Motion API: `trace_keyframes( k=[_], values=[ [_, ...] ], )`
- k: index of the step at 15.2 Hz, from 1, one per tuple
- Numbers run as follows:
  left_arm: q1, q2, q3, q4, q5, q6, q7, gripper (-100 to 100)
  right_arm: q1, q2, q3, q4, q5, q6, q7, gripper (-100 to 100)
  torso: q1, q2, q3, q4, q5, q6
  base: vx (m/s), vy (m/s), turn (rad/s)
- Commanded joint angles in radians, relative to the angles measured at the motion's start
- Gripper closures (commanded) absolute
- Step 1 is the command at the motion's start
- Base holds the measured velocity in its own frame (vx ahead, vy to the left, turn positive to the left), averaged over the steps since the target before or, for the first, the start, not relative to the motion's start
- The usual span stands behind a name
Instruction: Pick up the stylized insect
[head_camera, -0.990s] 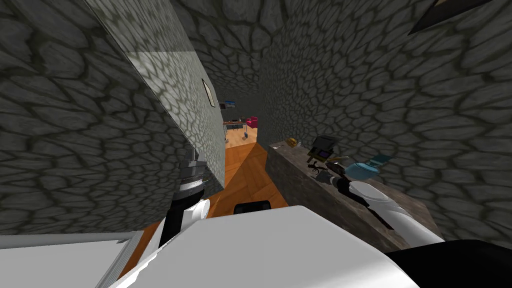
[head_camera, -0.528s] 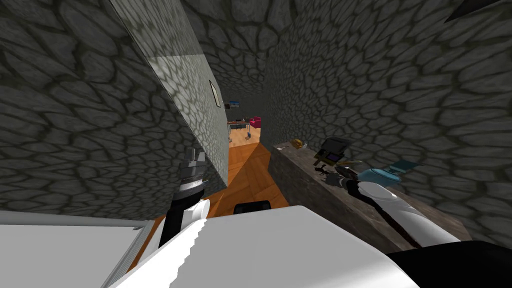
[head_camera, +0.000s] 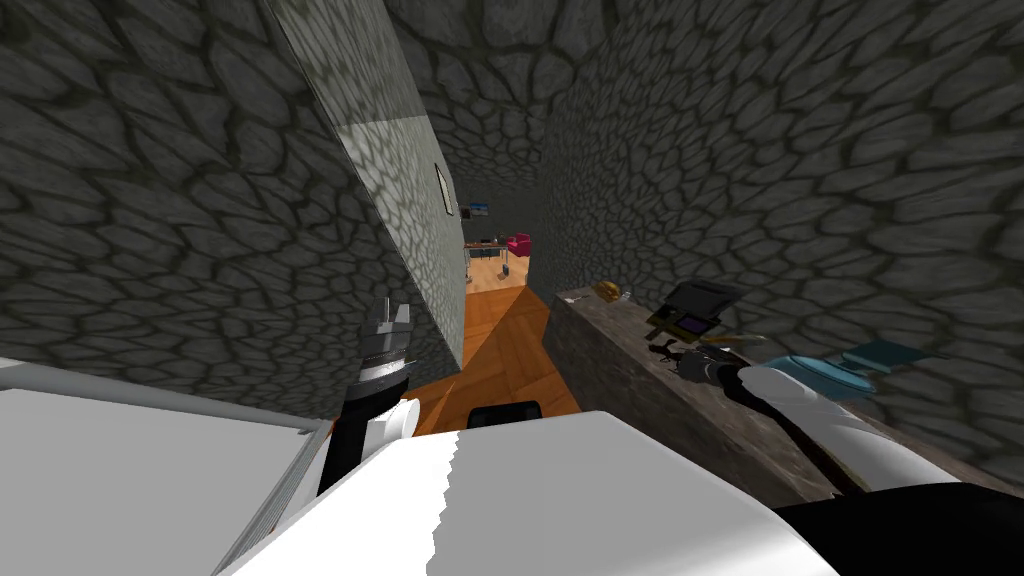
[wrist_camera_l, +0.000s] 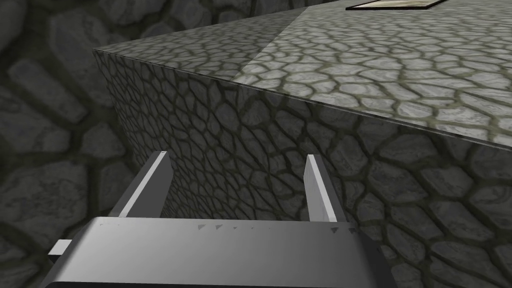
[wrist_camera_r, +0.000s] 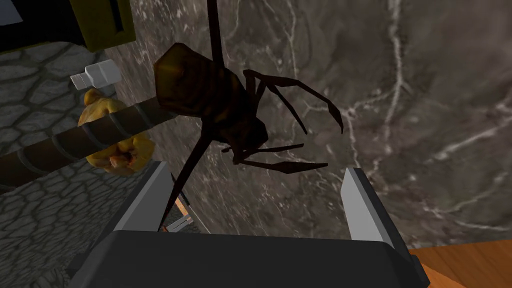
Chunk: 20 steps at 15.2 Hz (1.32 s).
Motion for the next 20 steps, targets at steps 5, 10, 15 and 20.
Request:
trace_keyframes(
  k=[5,10,15,20],
  values=[
    [0.0,0.0,0.0,0.0,0.0,0.0,0.0,0,-0.011,-0.039,-0.02,0.118,0.108,0.002,0.029,-100,0.0,0.0,0.0,0.0,0.0,0.0,0.022,0.035,0.128],
    [0.0,0.0,0.0,0.0,0.0,0.0,0.0,0,-0.018,-0.065,-0.032,0.186,0.186,0.003,0.046,-100,-0.002,0.001,0.0,0.0,0.0,0.001,0.023,0.017,0.08],
    [0.0,0.0,0.0,0.0,0.0,0.0,0.0,0,-0.022,-0.083,-0.041,0.266,0.248,0.003,0.06,-100,-0.002,0.0,0.0,0.0,0.0,0.0,0.026,0.011,0.116],
    [0.0,0.0,0.0,0.0,0.0,0.0,0.0,0,-0.026,-0.102,-0.05,0.342,0.319,0.004,0.075,-100,-0.001,-0.003,-0.004,-0.004,0.001,0.0,0.028,0.001,0.086]
  ],
)
